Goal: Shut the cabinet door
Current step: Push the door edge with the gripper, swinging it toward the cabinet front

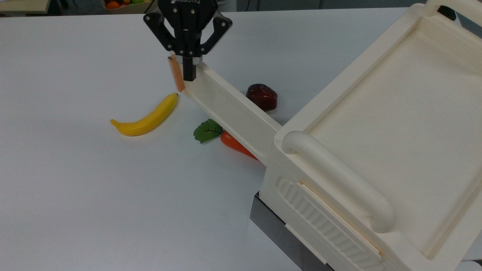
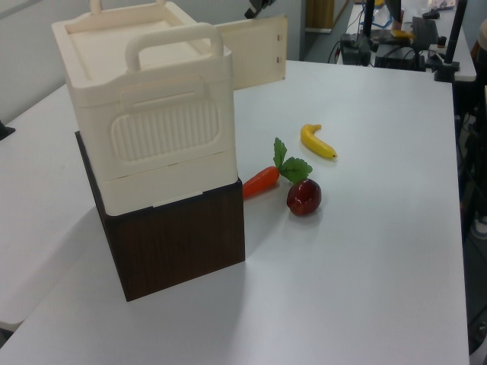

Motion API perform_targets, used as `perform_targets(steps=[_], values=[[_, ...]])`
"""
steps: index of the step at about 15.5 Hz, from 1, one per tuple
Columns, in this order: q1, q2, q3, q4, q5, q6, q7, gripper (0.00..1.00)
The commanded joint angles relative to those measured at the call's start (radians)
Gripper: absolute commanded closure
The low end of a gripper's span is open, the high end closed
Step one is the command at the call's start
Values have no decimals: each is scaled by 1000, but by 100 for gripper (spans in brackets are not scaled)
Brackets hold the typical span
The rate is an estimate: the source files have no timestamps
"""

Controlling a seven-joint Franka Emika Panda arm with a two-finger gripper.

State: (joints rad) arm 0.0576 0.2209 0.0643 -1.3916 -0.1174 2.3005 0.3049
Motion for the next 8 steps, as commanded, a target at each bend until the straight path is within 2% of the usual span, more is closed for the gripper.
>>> perform_targets(steps=[1, 5, 8], values=[[2, -31, 35, -18, 5, -70, 31, 100], [11, -46, 55, -18, 93, -101, 30, 100], [48, -48, 61, -20, 111, -115, 34, 100]])
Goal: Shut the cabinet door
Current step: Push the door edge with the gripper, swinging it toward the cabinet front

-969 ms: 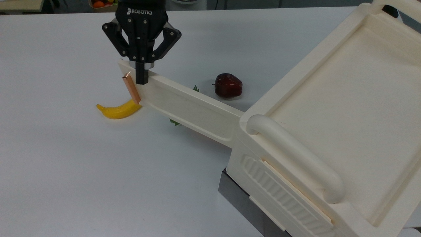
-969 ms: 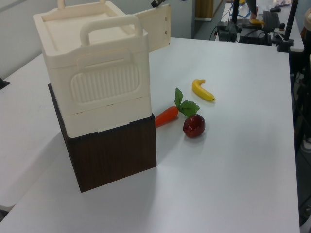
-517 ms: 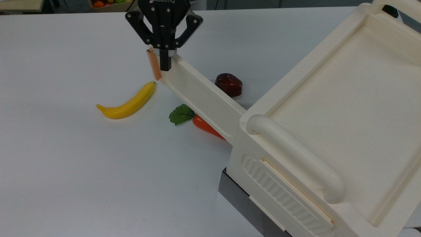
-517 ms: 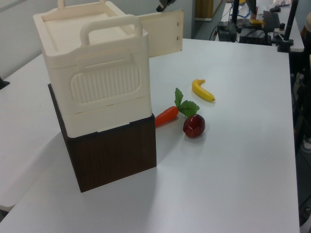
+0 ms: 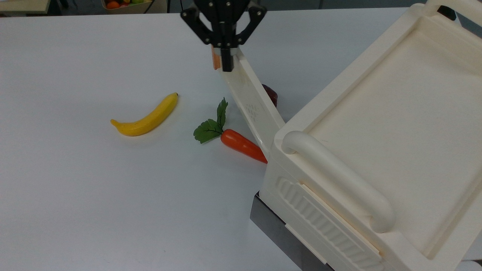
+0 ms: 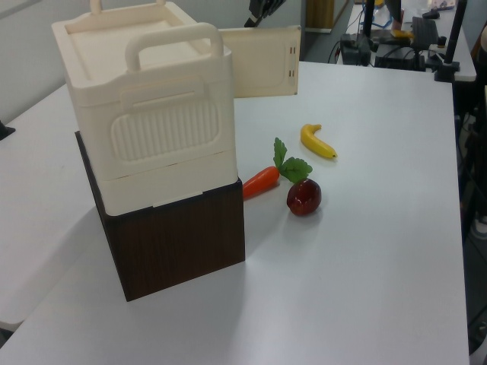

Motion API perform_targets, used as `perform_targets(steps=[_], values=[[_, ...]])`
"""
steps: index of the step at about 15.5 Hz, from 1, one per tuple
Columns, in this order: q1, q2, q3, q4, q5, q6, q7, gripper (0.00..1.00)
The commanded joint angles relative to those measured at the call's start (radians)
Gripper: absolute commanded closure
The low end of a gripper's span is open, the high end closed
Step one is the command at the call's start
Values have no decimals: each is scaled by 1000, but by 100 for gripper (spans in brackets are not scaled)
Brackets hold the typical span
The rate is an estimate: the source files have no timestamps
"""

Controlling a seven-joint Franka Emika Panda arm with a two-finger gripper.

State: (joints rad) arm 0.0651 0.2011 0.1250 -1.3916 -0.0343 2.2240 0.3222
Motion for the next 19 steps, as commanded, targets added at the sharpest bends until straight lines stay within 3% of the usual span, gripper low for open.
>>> perform_targets(steps=[1, 4, 8, 19], values=[[53, -28, 1, -20, 43, -38, 21, 100], [99, -25, 2, -21, 60, -35, 60, 100], [168, -12, 1, -17, 134, -17, 95, 100], [182, 6, 1, -21, 114, 81, 138, 100]])
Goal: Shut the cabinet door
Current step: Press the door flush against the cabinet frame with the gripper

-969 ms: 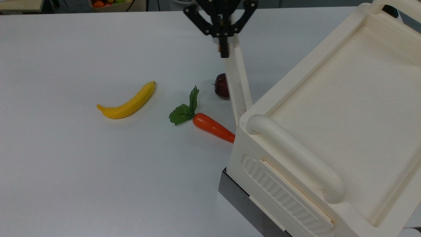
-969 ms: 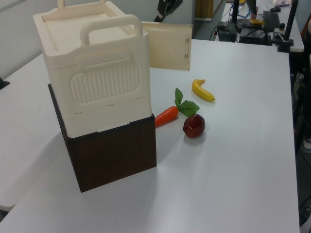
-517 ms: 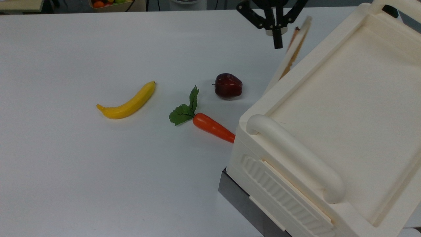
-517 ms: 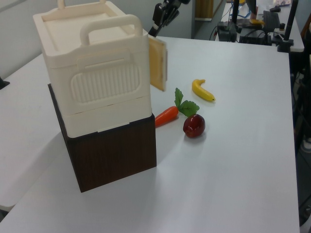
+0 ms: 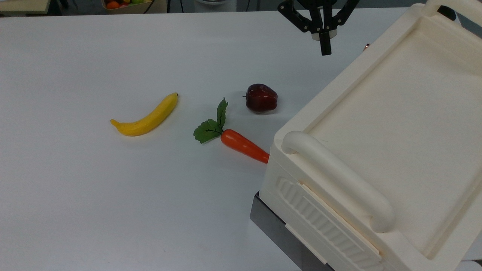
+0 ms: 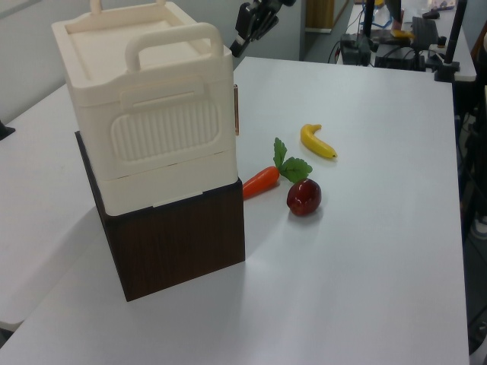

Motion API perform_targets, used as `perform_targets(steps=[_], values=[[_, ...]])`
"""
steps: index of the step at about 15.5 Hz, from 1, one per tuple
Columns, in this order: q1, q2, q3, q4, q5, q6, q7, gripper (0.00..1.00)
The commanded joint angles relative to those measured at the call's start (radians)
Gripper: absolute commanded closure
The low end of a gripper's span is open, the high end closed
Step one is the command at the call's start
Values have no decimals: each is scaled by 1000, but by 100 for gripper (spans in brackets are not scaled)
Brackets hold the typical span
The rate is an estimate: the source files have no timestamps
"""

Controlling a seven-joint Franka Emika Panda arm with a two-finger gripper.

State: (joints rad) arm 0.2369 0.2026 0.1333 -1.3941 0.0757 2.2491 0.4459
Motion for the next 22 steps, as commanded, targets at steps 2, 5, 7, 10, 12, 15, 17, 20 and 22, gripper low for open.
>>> perform_targets(steps=[2, 5, 7, 10, 12, 15, 17, 20, 22], values=[[24, 21, -7, -17, 3, 98, 16, 100], [32, 40, -7, -17, 4, 150, 16, 100], [33, 51, -7, -16, 16, 155, 16, 100], [36, 55, -7, -16, 19, 158, 31, 100], [44, 63, -7, -16, 7, 193, 66, 100], [44, 66, -7, -17, 16, 222, 73, 100], [42, 66, -7, -17, 9, 227, 85, 100], [41, 61, -7, -19, 4, 219, 76, 100], [36, 54, -9, -22, 3, 211, 73, 100]])
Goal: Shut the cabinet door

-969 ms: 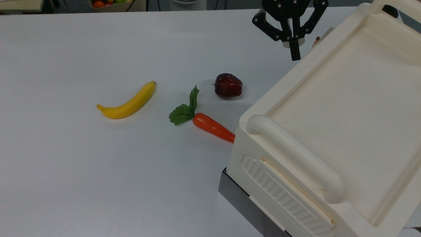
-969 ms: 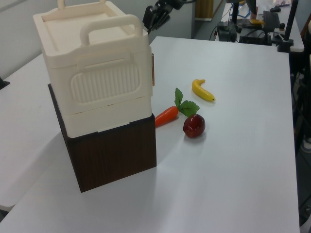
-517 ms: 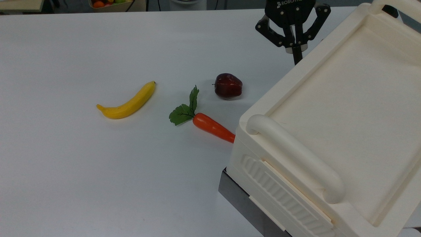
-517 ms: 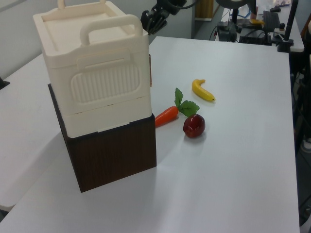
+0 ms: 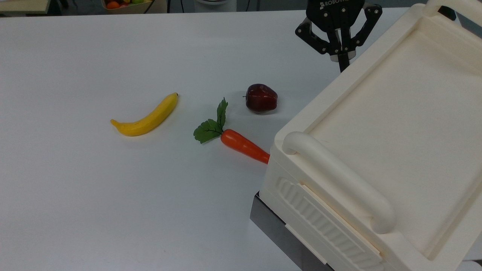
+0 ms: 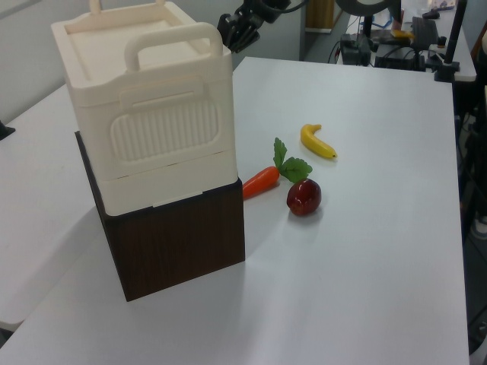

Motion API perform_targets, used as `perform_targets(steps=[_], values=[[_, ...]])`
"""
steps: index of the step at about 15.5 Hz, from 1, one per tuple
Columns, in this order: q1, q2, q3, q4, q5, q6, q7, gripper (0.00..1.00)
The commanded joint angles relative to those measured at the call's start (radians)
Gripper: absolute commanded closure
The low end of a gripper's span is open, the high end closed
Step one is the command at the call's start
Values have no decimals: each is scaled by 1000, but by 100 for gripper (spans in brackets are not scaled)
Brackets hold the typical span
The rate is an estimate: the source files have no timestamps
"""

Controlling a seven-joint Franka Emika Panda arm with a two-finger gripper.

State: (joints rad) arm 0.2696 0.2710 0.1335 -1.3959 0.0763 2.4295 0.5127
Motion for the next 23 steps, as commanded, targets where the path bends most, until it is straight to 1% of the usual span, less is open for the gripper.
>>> perform_targets(steps=[1, 3, 5, 7, 10, 12, 14, 17, 19, 21, 23], values=[[2, -19, -12, -29, -3, 26, 4, 100], [0, -36, -23, -45, -22, -19, 0, 100], [-22, -42, -23, -55, -44, -94, -39, 100], [-46, -44, -26, -55, -50, -191, -75, 100], [-90, -64, -32, -63, -75, -376, -152, 100], [-101, -96, -64, -84, -88, -487, -201, 100], [-101, -140, -104, -135, -111, -574, -273, 100], [-110, -196, -141, -198, -154, -682, -387, 100], [-141, -225, -153, -218, -156, -742, -472, 100], [-190, -234, -155, -218, -151, -793, -545, 100], [-220, -240, -155, -216, -141, -796, -546, 100]])
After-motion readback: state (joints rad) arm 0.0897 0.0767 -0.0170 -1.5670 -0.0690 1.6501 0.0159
